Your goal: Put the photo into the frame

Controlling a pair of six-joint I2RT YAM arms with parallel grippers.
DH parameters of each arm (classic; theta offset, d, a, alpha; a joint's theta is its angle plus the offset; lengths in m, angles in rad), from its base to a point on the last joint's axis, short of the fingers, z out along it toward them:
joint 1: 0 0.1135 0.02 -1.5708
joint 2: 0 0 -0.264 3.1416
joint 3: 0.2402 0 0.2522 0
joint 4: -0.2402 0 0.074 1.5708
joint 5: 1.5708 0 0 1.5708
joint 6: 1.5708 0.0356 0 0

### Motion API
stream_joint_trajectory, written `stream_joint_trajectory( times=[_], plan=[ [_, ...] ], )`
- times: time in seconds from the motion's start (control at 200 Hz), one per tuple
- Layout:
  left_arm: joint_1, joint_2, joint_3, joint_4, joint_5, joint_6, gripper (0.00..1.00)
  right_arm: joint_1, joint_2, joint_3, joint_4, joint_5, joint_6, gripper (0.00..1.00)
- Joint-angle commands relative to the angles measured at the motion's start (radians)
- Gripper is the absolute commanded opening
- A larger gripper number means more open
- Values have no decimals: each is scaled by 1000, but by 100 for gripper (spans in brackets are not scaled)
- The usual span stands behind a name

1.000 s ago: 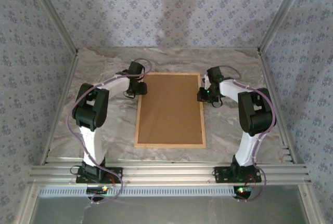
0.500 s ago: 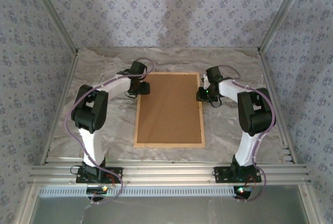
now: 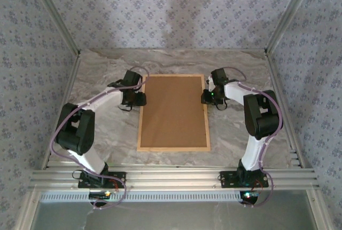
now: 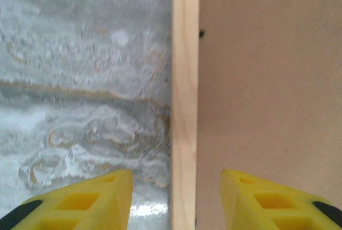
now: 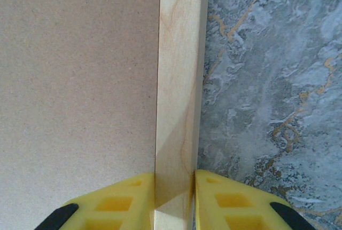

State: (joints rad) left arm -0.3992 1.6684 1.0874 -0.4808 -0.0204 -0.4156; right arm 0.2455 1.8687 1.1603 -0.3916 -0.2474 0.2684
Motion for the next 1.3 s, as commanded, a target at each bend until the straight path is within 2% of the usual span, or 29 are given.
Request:
stream_joint_trajectory(
  times=[0.0,0.135,0.38,1.299],
  plan=[
    [10,-34,-33,-39,14,-9,44,4,24,-11,-6,-18,-21,25],
    [11,-24,-48,-43,38,-12,38,3,26,-14,-5,-18,-20,25],
    [10,-19,-75,-47,69,-15,34,2,24,-15,-4,-18,-21,25],
    [1,18,-126,27,156,-37,37,9,41,-11,2,-21,-17,25]
  ],
)
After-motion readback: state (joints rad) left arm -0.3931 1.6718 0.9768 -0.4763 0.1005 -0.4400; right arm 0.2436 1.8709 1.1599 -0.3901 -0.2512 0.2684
